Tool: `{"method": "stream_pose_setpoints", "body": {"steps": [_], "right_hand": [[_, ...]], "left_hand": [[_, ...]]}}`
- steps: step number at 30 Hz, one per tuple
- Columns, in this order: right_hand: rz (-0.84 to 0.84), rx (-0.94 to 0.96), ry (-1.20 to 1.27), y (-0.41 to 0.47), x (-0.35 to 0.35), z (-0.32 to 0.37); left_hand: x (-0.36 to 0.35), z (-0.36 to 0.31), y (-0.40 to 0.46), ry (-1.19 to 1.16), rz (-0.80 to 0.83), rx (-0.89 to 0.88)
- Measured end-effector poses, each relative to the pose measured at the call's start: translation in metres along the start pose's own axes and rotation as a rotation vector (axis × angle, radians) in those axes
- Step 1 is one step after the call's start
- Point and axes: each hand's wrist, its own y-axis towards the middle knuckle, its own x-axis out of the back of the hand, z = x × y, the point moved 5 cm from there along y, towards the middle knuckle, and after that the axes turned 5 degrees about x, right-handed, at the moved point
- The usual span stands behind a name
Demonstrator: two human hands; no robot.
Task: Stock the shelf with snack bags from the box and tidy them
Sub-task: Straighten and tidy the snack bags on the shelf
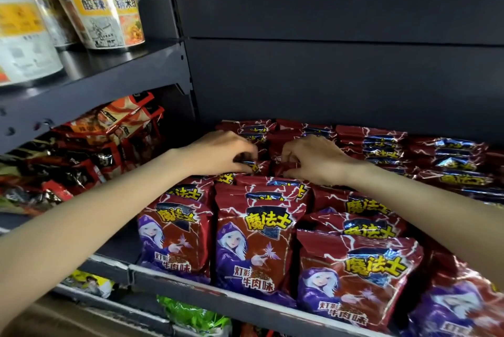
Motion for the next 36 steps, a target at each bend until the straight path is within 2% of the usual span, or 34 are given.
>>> {"method": "stream_pose_setpoints", "body": {"steps": [3, 6, 8, 10, 14, 17, 19, 21, 25, 27, 30, 34, 36], "right_hand": [[-0.004, -0.047, 0.107, 0.001, -0.004, -0.002], [0.044, -0.054, 0.191, 0.002, -0.004, -0.006], [0.103, -0.036, 0.267, 0.003, -0.003, -0.008], [0.125, -0.012, 0.350, 0.004, 0.000, -0.009], [-0.079, 0.058, 0.204, 0.007, 0.005, -0.007], [-0.169, 0.124, 0.018, 0.006, 0.002, 0.003], [-0.179, 0.142, -0.022, 0.006, 0.002, 0.004], [-0.167, 0.133, 0.015, 0.005, 0.004, 0.000], [-0.160, 0.142, 0.175, 0.001, 0.011, -0.007], [-0.195, 0.147, 0.181, -0.001, 0.016, -0.010], [-0.227, 0.138, 0.157, 0.001, 0.021, -0.013], [-0.171, 0.188, 0.121, 0.018, 0.015, 0.004], [-0.110, 0.210, 0.059, 0.028, 0.008, 0.017]], "left_hand": [[-0.002, 0.002, 0.010, 0.010, 0.064, 0.026], [0.000, 0.011, 0.008, -0.131, 0.123, 0.059], [0.002, 0.013, 0.005, -0.191, 0.114, 0.059], [0.006, 0.016, 0.004, -0.144, 0.107, 0.060], [0.008, 0.022, 0.008, -0.034, 0.137, 0.094], [-0.001, 0.013, 0.011, 0.026, 0.137, 0.031], [-0.004, 0.013, 0.011, -0.009, 0.101, 0.033], [-0.002, 0.018, 0.006, -0.159, 0.028, 0.066], [0.010, 0.028, -0.016, -0.545, -0.205, 0.082], [0.021, 0.038, -0.029, -0.586, -0.297, 0.114], [0.030, 0.057, -0.042, -0.424, -0.292, 0.156], [0.015, 0.066, -0.035, -0.171, -0.048, 0.202], [0.010, 0.064, -0.028, -0.090, 0.009, 0.196]]}}
